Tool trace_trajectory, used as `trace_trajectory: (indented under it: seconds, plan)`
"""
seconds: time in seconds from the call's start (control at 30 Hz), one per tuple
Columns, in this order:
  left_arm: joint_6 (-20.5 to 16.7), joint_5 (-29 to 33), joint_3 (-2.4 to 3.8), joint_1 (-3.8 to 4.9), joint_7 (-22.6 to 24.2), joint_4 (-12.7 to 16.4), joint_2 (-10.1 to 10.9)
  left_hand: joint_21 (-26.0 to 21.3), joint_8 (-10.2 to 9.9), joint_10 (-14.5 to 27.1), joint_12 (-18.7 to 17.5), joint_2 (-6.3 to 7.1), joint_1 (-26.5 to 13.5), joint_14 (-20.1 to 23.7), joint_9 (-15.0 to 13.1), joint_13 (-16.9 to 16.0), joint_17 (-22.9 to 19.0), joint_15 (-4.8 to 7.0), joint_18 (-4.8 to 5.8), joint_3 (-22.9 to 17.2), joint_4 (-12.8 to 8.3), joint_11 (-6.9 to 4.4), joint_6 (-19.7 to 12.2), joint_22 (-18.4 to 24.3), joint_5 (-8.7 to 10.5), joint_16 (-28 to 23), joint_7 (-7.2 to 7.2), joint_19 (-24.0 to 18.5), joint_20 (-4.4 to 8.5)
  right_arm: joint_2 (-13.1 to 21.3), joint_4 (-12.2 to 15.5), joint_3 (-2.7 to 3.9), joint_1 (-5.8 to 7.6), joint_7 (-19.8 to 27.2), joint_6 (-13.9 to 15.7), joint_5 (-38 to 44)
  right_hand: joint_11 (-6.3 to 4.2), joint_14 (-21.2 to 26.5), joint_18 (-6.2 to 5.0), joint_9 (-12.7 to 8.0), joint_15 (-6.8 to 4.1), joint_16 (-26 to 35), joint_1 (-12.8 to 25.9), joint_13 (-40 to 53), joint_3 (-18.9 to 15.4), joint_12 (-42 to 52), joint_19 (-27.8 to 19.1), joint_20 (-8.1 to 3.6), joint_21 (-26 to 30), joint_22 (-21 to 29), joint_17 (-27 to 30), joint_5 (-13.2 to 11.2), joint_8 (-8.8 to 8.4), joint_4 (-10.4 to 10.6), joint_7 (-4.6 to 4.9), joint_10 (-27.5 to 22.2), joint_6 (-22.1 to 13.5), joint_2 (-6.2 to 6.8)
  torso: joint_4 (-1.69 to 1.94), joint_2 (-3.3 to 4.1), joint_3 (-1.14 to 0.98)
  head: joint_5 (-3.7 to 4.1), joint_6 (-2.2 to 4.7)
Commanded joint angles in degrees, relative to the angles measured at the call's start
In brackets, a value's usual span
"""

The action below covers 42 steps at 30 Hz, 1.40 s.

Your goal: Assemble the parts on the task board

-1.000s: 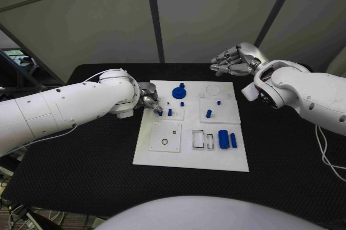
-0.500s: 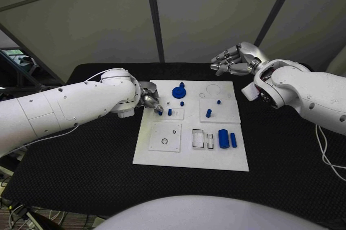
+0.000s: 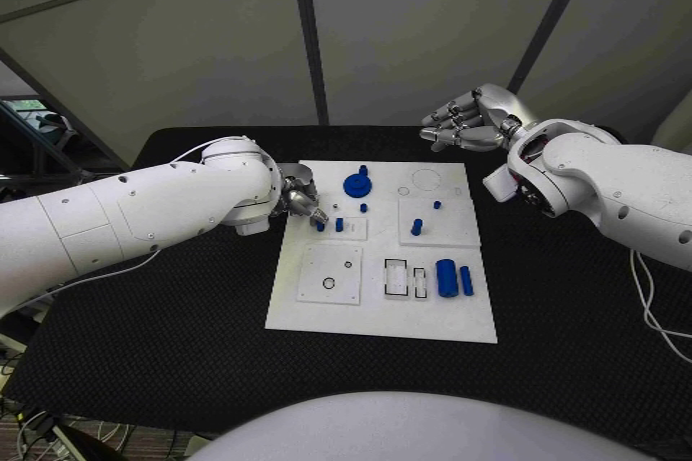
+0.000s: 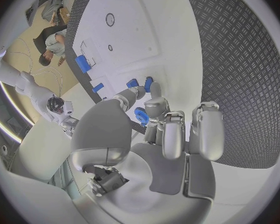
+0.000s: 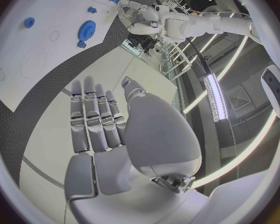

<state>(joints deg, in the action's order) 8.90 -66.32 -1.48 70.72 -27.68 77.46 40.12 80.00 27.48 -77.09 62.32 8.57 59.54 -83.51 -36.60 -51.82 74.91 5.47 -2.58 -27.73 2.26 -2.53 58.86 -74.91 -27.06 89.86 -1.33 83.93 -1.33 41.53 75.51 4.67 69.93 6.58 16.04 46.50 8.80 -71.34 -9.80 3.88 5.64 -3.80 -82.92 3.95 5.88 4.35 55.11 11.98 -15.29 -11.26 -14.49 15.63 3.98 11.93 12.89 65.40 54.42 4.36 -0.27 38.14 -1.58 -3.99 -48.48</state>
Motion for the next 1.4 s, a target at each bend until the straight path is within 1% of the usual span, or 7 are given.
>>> trace_trajectory:
  seconds: [0.03,0.53,0.7,0.93,1.13,1.3,1.4]
  plan:
    - [0.8,-0.2,-0.12,-0.09,-1.5,-0.4,0.1,-0.1,-0.4,0.6,-0.2,-0.03,-0.6,-6.5,0.2,-0.1,15.1,0.05,0.06,1.7,0.9,-0.03,0.5,-6.2,0.06,0.1,0.01,2.4,0.48,0.0,0.0,0.03,0.10,0.3,-0.2,0.0,0.03,0.3,-0.68,0.0,0.08,0.2,0.5,-0.1,-0.3,0.2,0.3,0.29,0.2,0.1,0.1,0.2,0.06,0.0,-0.16,-0.4,-0.3,-0.05,0.02,-0.02,0.02,0.03,0.07]
    - [-0.9,-0.2,-0.10,-0.10,-1.7,-0.2,0.7,-0.1,-1.4,0.7,0.1,-0.32,-2.8,-6.5,0.7,-0.4,15.1,-0.09,0.11,10.9,6.6,0.22,1.4,-6.5,0.20,0.1,-0.29,2.5,0.43,0.1,0.0,0.03,0.10,0.3,-0.1,0.0,0.05,0.3,-0.68,0.0,0.09,0.2,0.6,-0.1,-0.4,0.3,0.3,0.31,0.3,0.1,0.1,0.2,0.06,0.0,-0.15,-0.5,-0.4,-0.12,0.04,0.01,0.09,0.16,0.19]
    - [-2.9,0.2,-0.04,-0.11,-1.6,0.2,1.1,-0.5,-1.4,1.2,-0.2,-0.64,-3.2,-6.5,0.5,0.2,15.1,-0.11,0.03,14.9,9.8,0.28,1.2,-6.4,6.42,0.1,-0.33,2.5,0.37,0.1,0.0,0.03,0.10,0.3,-0.1,0.0,0.05,0.4,-0.68,0.0,0.10,0.2,0.7,-0.1,-0.4,0.3,0.3,0.31,0.3,0.1,0.1,0.3,0.06,0.1,-0.15,-0.5,-0.4,-0.14,0.03,0.04,0.06,0.19,0.25]
    - [-8.1,3.4,0.42,-0.11,-0.9,0.6,2.0,-1.3,-1.3,2.2,-1.1,-2.17,-4.4,-6.4,0.2,1.5,14.9,-0.28,-0.14,21.4,14.5,0.53,0.1,-5.9,19.31,0.0,-0.67,2.3,0.32,0.0,-0.1,0.03,0.10,0.3,-0.1,0.0,0.05,0.4,-0.68,0.0,0.11,0.2,0.7,-0.1,-0.4,0.3,0.3,0.32,0.3,0.2,0.2,0.3,0.06,0.1,-0.15,-0.5,-0.4,-0.16,0.05,-0.02,0.01,0.35,0.17]
    - [-11.7,6.8,1.87,-0.10,1.3,1.0,2.7,-4.6,-2.7,6.0,-5.7,-3.30,-3.8,-5.9,0.9,7.7,13.3,-1.03,-0.82,25.5,14.5,1.59,-2.8,-3.5,20.21,-1.1,-1.83,1.2,-0.26,-0.1,-0.2,0.03,0.10,0.3,0.0,0.0,0.05,0.4,-0.68,0.0,0.11,0.2,0.7,-0.1,-0.4,0.3,0.3,0.32,0.3,0.2,0.2,0.3,0.06,0.1,-0.15,-0.5,-0.4,-0.16,0.04,0.00,0.05,0.30,0.20]
    - [-14.7,10.1,2.60,-0.06,6.0,1.1,2.9,-19.9,-4.8,14.6,-13.0,-3.94,-0.3,-1.6,2.6,15.6,3.2,-3.13,-3.68,28.3,14.4,3.93,-7.9,7.8,19.29,-9.3,-4.37,-5.1,-1.86,0.0,-0.4,0.03,0.10,0.2,0.1,0.0,0.05,0.4,-0.68,0.0,0.11,0.2,0.7,-0.1,-0.4,0.3,0.3,0.32,0.3,0.2,0.2,0.3,0.06,0.1,-0.15,-0.5,-0.4,-0.16,-0.04,0.00,-0.04,0.38,0.39]
    - [-16.2,10.9,2.73,-0.04,8.9,1.0,2.7,-45.6,-7.5,24.8,-18.2,-3.25,8.5,16.0,5.3,18.6,-22.4,-5.90,-7.03,28.4,12.7,6.98,-13.5,25.8,18.26,-34.0,-7.09,-19.3,-4.18,0.0,-0.4,0.03,0.10,0.2,0.1,0.0,0.05,0.4,-0.68,0.0,0.11,0.2,0.7,-0.1,-0.4,0.3,0.3,0.32,0.3,0.2,0.2,0.3,0.06,0.1,-0.15,-0.5,-0.4,-0.16,-0.07,0.01,-0.07,0.62,0.69]
